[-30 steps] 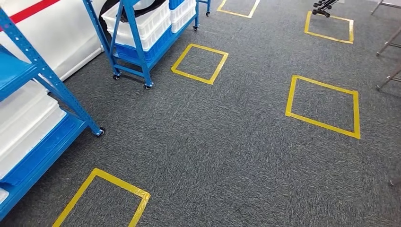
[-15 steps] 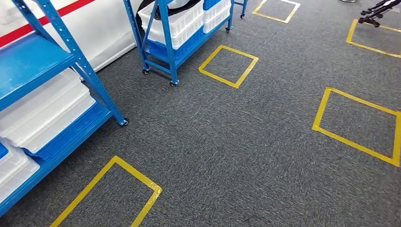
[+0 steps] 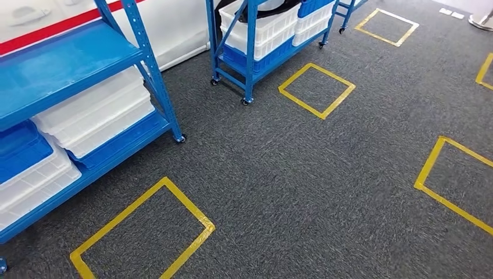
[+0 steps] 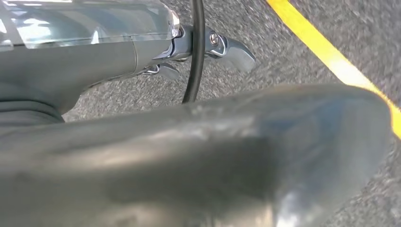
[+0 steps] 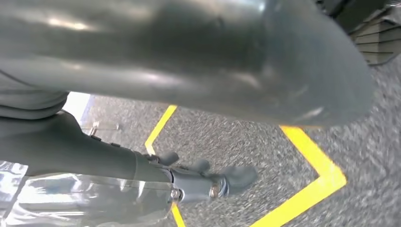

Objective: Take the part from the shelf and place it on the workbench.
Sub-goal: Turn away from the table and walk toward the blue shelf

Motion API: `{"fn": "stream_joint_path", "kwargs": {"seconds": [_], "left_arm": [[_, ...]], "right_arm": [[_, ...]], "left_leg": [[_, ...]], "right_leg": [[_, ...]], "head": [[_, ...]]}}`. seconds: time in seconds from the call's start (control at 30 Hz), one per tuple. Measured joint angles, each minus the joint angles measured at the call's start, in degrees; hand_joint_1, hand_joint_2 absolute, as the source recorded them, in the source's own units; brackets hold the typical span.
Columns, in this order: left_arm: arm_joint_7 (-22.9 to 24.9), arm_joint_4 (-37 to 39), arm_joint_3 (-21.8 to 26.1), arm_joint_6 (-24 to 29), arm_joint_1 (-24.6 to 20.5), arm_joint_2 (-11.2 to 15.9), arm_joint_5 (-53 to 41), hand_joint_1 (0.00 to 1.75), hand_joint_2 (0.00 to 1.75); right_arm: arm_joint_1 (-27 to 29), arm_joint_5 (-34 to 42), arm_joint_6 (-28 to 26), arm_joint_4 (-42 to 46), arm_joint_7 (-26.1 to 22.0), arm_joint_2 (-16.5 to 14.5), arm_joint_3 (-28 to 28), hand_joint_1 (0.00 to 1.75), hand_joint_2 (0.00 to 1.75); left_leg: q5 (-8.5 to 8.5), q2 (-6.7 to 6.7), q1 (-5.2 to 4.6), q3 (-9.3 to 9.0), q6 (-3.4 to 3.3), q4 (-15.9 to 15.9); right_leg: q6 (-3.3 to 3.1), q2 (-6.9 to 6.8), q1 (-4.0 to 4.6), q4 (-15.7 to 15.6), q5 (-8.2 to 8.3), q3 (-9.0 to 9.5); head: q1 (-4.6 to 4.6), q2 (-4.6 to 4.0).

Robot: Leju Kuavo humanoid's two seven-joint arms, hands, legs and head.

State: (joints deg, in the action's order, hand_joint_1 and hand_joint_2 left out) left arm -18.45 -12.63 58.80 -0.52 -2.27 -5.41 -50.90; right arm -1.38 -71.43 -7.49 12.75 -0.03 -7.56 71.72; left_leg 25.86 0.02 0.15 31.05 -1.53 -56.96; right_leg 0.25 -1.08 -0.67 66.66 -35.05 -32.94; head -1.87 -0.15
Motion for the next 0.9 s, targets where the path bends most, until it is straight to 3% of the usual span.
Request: {"fn": "stream_joint_path", "kwargs": {"seconds": [0.07,0.1,0.17,0.23,0.3,0.37,0.4,0.47,0.53,0.57,0.6,0.63,0.7,0.77,0.8,0.87,0.9], "left_arm": [[0.1,0.0,0.1,0.1,-0.1,0.0,0.0,0.0,0.0],[0.1,0.0,0.2,0.1,-0.1,0.0,0.0,0.0,0.0],[0.1,0.0,0.4,0.3,0.0,0.0,0.0,0.0,0.0],[0.0,0.0,0.6,0.3,0.0,0.0,-0.1,0.0,0.0],[-0.1,0.0,0.8,0.3,0.0,-0.1,-0.2,0.0,0.0],[-0.2,0.0,1.0,0.4,0.1,-0.1,-0.3,0.0,0.0],[-0.3,0.0,1.0,0.5,0.2,-0.1,-0.3,0.0,0.0],[-0.3,0.0,1.0,0.5,0.2,-0.2,-0.4,0.0,0.0],[-0.3,0.0,1.1,0.6,0.1,-0.2,-0.5,0.0,0.0],[-0.3,0.0,1.1,0.6,0.0,-0.2,-0.5,0.0,0.0],[-0.3,0.0,1.1,0.6,0.0,-0.2,-0.5,0.0,0.0],[-0.3,0.0,1.1,0.6,0.1,-0.2,-0.6,0.0,0.0],[-0.3,0.0,1.2,0.6,0.2,-0.2,-0.8,0.0,0.0],[-0.3,0.0,1.3,0.6,0.1,-0.2,-1.0,0.0,0.0],[-0.3,0.0,1.4,0.6,0.0,-0.2,-1.0,0.0,0.0],[-0.2,0.0,1.5,0.6,0.2,-0.2,-1.1,0.0,0.0],[-0.2,0.0,1.5,0.6,0.3,-0.2,-1.1,0.0,0.0]], "right_arm": [[0.1,-0.1,0.0,0.0,0.0,-0.3,0.0,0.0,0.0],[0.2,-0.1,0.0,0.0,0.0,-0.4,0.1,0.0,0.0],[0.3,-0.2,0.0,0.0,0.1,-0.5,0.1,0.0,0.0],[0.3,-0.2,0.0,0.0,0.2,-0.5,0.1,0.0,0.0],[0.3,-0.3,0.0,0.0,0.3,-0.5,0.2,0.0,0.0],[0.1,-0.3,0.0,0.0,0.3,-0.5,0.2,0.0,0.0],[0.1,-0.4,0.0,0.0,0.3,-0.5,0.3,0.0,0.0],[0.1,-0.4,0.0,0.0,0.4,-0.5,0.4,0.0,0.0],[0.4,-0.4,0.0,0.0,0.4,-0.3,0.5,0.0,0.0],[0.5,-0.4,0.0,0.0,0.4,-0.2,0.5,0.0,0.0],[0.6,-0.4,0.0,0.0,0.4,0.0,0.5,0.0,0.0],[0.5,-0.5,0.0,0.0,0.4,0.1,0.5,0.0,0.0],[0.5,-0.7,0.0,0.0,0.3,0.3,0.6,0.0,0.0],[0.4,-0.8,0.1,0.0,0.2,0.3,0.7,0.0,0.0],[0.4,-0.9,0.1,0.0,0.2,0.3,0.8,0.0,0.0],[0.0,-1.0,0.1,0.0,0.1,0.3,0.8,0.0,0.0],[-0.1,-1.0,0.1,0.0,0.1,0.3,0.9,0.0,0.0]], "left_leg": [[-0.08,-1.4,-0.14,0.2,-0.19,-0.1],[-0.07,-2.18,-0.17,0.21,-0.19,-0.2],[-0.01,-3.83,-0.16,0.12,-0.09,-0.4],[0.12,-5.26,-0.14,0.24,0.24,-0.7],[0.13,-6.2,-0.06,0.61,0.85,-0.8],[0.0,-7.15,0.03,0.83,1.62,-0.6],[0.22,-6.8,0.04,0.97,1.91,-0.9],[2.35,-4.29,0.0,2.36,2.44,-4.0],[6.27,-1.51,0.17,5.81,2.88,-11.2],[7.65,-0.98,0.3,7.44,3.11,-14.6],[7.94,-0.7,0.41,8.23,3.29,-16.4],[7.09,-0.46,0.51,7.9,3.42,-15.9],[3.47,1.09,0.58,4.26,3.39,-9.3],[1.12,3.26,0.3,0.72,2.86,-2.6],[0.8,3.86,0.14,0.05,2.5,-1.1],[0.75,2.9,-0.02,0.21,1.75,-0.7],[0.61,2.35,0.04,0.18,1.36,-0.5]], "right_leg": [[0.01,0.79,-0.07,6.5,-2.14,-3.62],[-0.01,0.87,-0.09,7.2,-1.5,-4.28],[-0.22,1.45,-0.15,2.1,2.76,-2.47],[-0.49,3.67,-0.13,-5.3,6.3,0.55],[-0.69,4.88,0.05,-8.0,6.95,1.57],[-1.19,3.8,0.14,-8.3,7.18,1.67],[-1.54,3.16,0.09,-8.6,7.32,1.82],[-2.27,1.69,-0.19,-9.1,7.56,2.02],[-2.63,0.1,-0.1,-9.3,7.5,2.03],[-2.69,-0.79,-0.07,-9.2,7.43,2.02],[-2.68,-1.59,-0.06,-9.2,7.36,2.03],[-2.6,-2.35,-0.07,-9.2,7.26,2.09],[-2.28,-3.75,-0.08,-9.1,6.97,2.43],[-1.66,-5.0,0.19,-9.0,6.56,2.83],[-1.34,-5.57,0.34,-8.9,6.41,2.99],[-0.74,-6.59,0.39,-9.0,6.32,3.29],[-0.36,-6.45,0.22,-8.9,6.13,3.43]], "head": [[-0.01,0.0],[-0.01,0.0],[-0.01,0.0],[0.0,0.0],[-0.01,0.0],[-0.01,0.0],[-0.01,0.0],[-0.02,0.0],[-0.03,0.0],[-0.03,0.0],[-0.02,0.0],[-0.03,0.0],[-0.03,0.0],[-0.02,0.0],[-0.02,0.0],[-0.01,0.0],[-0.01,0.0]]}}
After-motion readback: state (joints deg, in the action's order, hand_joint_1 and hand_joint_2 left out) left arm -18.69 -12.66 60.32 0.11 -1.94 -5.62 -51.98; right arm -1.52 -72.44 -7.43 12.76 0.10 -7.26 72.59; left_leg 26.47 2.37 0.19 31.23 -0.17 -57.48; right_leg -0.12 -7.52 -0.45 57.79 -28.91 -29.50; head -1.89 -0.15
